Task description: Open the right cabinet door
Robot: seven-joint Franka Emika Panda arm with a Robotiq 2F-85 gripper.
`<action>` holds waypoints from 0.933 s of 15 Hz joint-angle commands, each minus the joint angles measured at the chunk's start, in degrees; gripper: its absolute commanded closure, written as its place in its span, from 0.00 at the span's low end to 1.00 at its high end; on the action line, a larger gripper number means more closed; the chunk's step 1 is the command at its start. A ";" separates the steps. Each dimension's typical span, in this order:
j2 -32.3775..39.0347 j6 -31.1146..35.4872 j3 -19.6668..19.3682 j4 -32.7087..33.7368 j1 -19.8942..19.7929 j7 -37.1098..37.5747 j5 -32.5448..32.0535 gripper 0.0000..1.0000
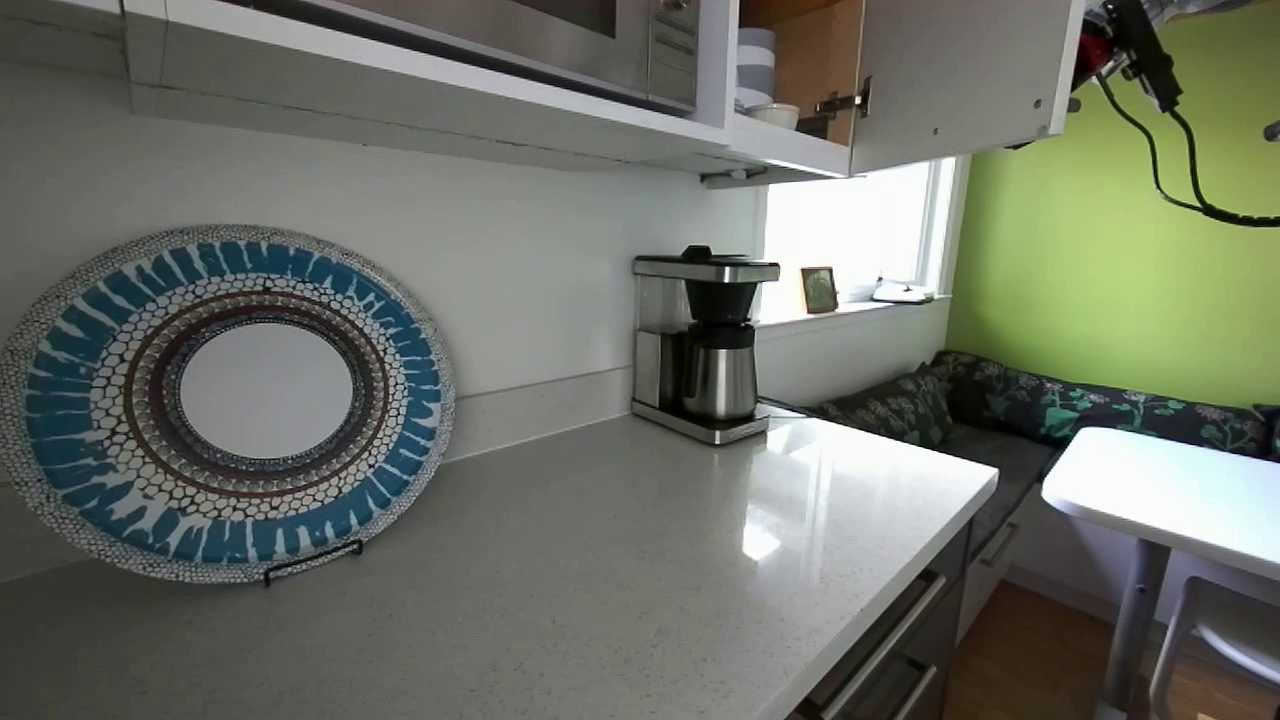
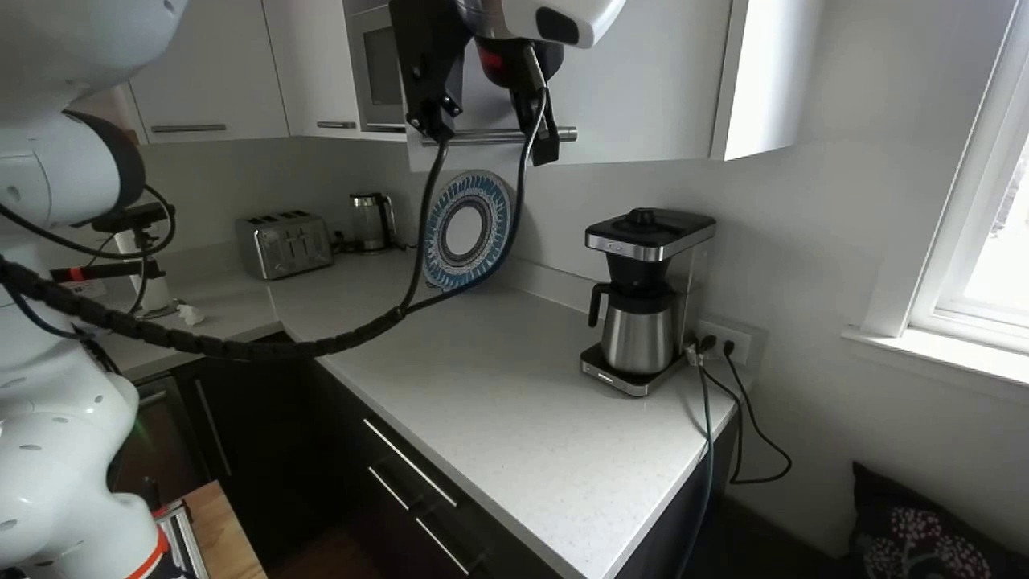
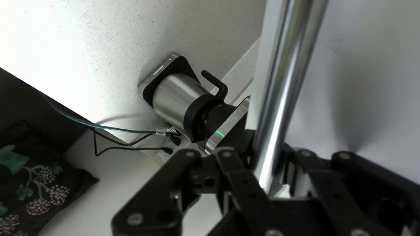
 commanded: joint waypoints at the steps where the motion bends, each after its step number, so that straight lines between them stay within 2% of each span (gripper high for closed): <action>1: 6.36 -3.20 -0.95 7.62 -5.17 -3.04 4.16 0.97; 4: 9.25 -5.87 -0.52 10.64 -8.80 -4.61 8.42 0.97; 5: 10.74 -7.49 -1.89 12.50 -9.00 -5.18 10.28 0.97; 7: 12.94 -9.92 -1.96 14.89 -11.06 -6.05 12.80 0.97; 14: 17.73 -15.33 -1.36 22.38 -15.27 -5.53 16.75 0.97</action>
